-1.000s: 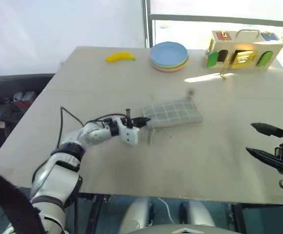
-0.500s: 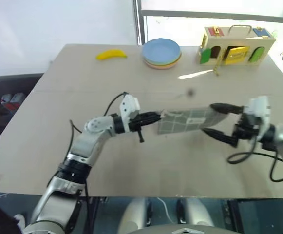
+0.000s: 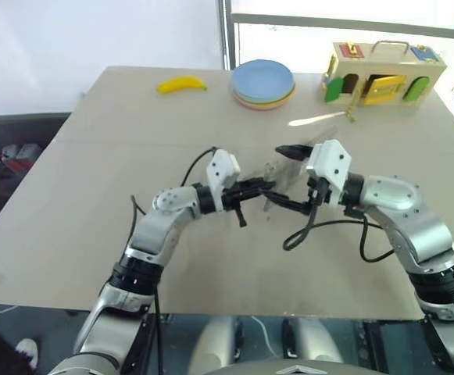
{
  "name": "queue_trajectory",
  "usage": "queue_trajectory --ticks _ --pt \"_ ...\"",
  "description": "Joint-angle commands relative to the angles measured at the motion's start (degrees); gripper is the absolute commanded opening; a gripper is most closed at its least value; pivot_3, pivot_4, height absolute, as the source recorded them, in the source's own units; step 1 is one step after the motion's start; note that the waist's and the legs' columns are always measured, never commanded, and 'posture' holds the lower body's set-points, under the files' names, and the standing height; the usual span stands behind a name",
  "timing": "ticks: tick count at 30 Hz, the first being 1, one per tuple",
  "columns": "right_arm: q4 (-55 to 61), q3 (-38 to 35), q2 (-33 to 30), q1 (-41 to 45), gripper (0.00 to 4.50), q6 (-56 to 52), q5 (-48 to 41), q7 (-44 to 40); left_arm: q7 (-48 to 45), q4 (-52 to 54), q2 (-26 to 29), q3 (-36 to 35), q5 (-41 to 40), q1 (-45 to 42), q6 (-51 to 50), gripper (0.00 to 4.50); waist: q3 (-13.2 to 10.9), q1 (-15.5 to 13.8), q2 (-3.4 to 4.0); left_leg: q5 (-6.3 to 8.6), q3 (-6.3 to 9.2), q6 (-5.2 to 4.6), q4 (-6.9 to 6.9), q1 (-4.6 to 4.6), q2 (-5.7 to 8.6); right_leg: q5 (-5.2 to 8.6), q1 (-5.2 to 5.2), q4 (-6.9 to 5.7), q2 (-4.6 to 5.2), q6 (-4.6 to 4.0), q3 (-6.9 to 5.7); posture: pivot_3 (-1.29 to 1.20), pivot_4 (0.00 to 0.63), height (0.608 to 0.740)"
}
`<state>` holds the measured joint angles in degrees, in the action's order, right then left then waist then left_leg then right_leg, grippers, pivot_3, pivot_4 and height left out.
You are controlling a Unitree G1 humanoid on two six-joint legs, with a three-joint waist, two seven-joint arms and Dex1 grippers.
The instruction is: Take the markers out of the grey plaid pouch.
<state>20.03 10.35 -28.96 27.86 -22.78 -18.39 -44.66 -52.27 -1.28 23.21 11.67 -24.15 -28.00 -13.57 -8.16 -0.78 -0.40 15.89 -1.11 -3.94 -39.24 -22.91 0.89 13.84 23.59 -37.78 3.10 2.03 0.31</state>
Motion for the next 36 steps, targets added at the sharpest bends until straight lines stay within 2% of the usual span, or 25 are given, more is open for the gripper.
queue_trajectory --ticks 1,7,10,14,19,23,30,36 --pt "0.1 -2.24 0.06 0.2 4.5 -2.21 -1.23 0.78 -0.58 1.49 -0.7 -1.78 0.02 -0.21 1.3 0.02 0.0 0.05 0.0 0.0 0.0 0.0 0.0 0.0 -0.01 0.0 0.0 0.0 0.0 0.0 0.0 0.0 0.15 0.74" --pt "2.35 -3.44 0.58 0.9 4.5 -14.21 -8.01 1.6 -2.77 1.13 0.44 -0.15 4.81 0.4 6.64 0.02 -0.01 0.2 0.01 0.09 0.0 -0.16 0.02 0.01 -0.04 0.0 0.01 -0.02 -0.01 -0.01 0.02 0.0 0.15 0.74" --pt "3.16 -4.27 -0.21 2.01 4.5 -19.6 -10.67 1.89 -2.61 -2.33 1.87 1.85 12.86 -0.12 16.91 0.02 -0.01 0.13 0.01 0.11 0.0 -0.18 0.02 0.01 -0.04 0.0 0.01 -0.01 0.01 -0.01 0.01 0.0 0.15 0.74" --pt "3.78 -5.52 -1.32 2.0 4.5 -23.87 -12.43 2.86 3.24 -11.19 4.64 5.13 27.98 -2.51 36.4 0.02 -0.01 -0.02 0.01 0.12 0.01 -0.2 0.04 0.01 -0.04 -0.01 0.01 0.01 0.06 -0.03 0.01 0.0 0.15 0.74" --pt "3.91 -6.96 -2.48 1.69 4.5 -28.53 -14.16 4.5 9.44 -18.53 5.98 6.27 36.32 -4.46 49.97 0.02 0.0 0.13 0.0 0.16 0.01 -0.25 0.13 0.01 -0.04 -0.01 0.06 0.03 0.18 -0.03 0.02 0.0 0.15 0.74" --pt "3.52 -7.05 -2.45 1.0 4.5 -31.2 -14.98 5.54 13.23 -20.75 5.95 6.57 39.47 -4.9 55.36 0.02 0.0 0.19 0.01 0.16 0.01 -0.25 0.23 0.0 -0.05 -0.01 0.12 0.03 0.23 -0.03 0.04 0.0 0.15 0.74" --pt "2.76 -12.58 0.94 4.27 4.5 -37.2 -21.93 8.63 16.42 -23.23 6.81 7.21 42.9 -4.78 59.45 0.02 -0.01 0.62 0.01 0.16 0.01 -0.25 0.26 -0.04 -0.05 -0.01 0.16 0.03 0.27 -0.03 0.04 0.0 0.15 0.74" --pt "2.63 -5.01 -0.17 2.2 4.5 -38.2 -18.28 9.45 17.66 -22.63 5.85 7.06 42.47 -4.16 58.78 0.02 0.0 1.06 0.01 0.17 0.01 -0.26 0.36 -0.08 -0.04 -0.01 0.18 0.12 0.31 -0.04 -0.01 0.0 0.15 0.74"
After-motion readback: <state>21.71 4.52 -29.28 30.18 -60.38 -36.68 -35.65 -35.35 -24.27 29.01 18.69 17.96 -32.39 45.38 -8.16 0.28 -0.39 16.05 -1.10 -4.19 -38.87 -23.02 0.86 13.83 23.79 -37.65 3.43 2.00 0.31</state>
